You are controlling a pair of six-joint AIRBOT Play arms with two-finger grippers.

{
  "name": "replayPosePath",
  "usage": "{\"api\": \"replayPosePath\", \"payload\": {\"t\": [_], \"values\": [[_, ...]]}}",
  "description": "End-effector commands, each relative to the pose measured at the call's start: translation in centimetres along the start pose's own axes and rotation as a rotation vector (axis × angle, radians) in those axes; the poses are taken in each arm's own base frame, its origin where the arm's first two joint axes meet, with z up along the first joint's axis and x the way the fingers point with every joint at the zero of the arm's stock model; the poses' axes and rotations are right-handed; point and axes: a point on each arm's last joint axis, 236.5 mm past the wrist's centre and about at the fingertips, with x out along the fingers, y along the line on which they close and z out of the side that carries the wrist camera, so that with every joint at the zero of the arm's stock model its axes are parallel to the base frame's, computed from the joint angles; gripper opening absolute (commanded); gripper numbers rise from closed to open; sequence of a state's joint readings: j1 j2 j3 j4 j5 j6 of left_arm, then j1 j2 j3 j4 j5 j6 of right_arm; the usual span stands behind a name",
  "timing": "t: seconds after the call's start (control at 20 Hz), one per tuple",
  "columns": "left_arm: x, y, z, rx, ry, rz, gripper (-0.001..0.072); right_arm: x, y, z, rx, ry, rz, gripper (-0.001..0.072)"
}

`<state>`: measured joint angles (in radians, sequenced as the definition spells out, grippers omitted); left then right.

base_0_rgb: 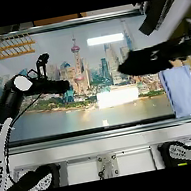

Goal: Fold the clothes and pants, and hang the long-sleeved shirts on hangers.

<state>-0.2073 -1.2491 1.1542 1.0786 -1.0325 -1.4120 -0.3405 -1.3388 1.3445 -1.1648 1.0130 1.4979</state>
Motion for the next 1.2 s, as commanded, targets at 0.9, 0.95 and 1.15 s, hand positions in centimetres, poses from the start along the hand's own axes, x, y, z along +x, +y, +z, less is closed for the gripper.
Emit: {"api": "replayPosePath", "payload": {"t": [0.9, 0.95, 1.15], "values": [[0.0, 0.0, -0.2, 0.003, 0.007, -0.001, 0.0010, -10.2, -17.4, -11.4, 0.365, 0.190, -0.457, 0.0018], [0.0, 0.0, -0.2, 0.003, 0.007, 0.000, 0.0009, -10.0, -17.4, -12.2, 0.370, 0.215, -0.459, 0.0020], [0.0, 0.0, -0.2, 0.004, 0.007, 0.000, 0.0010, -11.0, -18.8, -14.1, 0.354, 0.287, -0.536, 0.0024]]}}
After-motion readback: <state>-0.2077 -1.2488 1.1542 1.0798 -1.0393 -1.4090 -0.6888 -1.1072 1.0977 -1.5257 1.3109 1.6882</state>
